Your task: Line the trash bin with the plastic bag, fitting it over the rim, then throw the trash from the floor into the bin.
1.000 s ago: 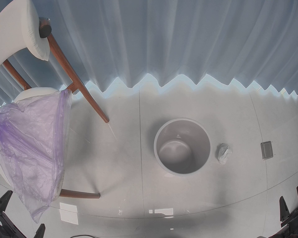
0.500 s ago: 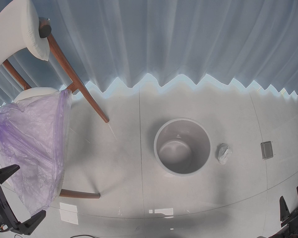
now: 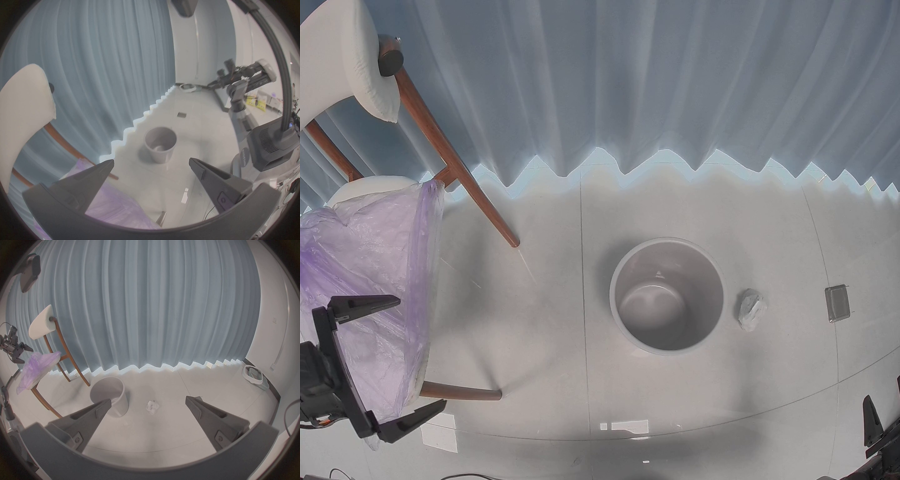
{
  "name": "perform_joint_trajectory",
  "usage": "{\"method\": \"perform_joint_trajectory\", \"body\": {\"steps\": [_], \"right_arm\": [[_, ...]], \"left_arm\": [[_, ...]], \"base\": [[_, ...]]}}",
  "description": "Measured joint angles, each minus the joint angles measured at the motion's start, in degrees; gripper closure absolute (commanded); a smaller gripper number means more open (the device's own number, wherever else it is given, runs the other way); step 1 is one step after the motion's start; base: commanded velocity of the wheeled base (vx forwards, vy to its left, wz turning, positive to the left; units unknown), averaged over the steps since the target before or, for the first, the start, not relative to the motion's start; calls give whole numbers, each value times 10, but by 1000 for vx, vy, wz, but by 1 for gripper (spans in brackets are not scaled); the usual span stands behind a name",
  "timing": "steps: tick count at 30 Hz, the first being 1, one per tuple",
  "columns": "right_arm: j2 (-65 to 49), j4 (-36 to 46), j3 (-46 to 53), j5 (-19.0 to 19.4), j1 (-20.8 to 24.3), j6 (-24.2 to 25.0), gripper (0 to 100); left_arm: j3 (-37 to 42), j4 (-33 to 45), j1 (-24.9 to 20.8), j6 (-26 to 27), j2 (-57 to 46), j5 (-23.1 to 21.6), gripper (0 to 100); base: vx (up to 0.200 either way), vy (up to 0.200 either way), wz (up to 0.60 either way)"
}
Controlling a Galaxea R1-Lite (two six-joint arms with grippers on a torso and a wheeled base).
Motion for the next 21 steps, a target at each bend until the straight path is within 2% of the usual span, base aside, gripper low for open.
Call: {"method": "perform_joint_trajectory", "body": {"steps": [2,8,11,14,18,21], "right_arm": [[0,0,0,0,0,0,0],[0,0,0,0,0,0,0],[0,0,0,0,0,0,0],[0,0,0,0,0,0,0],[0,0,0,0,0,0,0],[0,-1,0,0,0,0,0]], "left_arm": [[-4,0,-35,-10,13,53,0],[-16,-11,-179,-94,49,287,0],[-20,-30,-237,-146,70,402,0],[-23,-53,-276,-200,92,516,0],[-21,-87,-304,-282,123,659,0],[-14,-105,-304,-323,144,719,0]], "base": [[0,0,0],[0,0,0],[0,0,0],[0,0,0],[0,0,0],[0,0,0]]}}
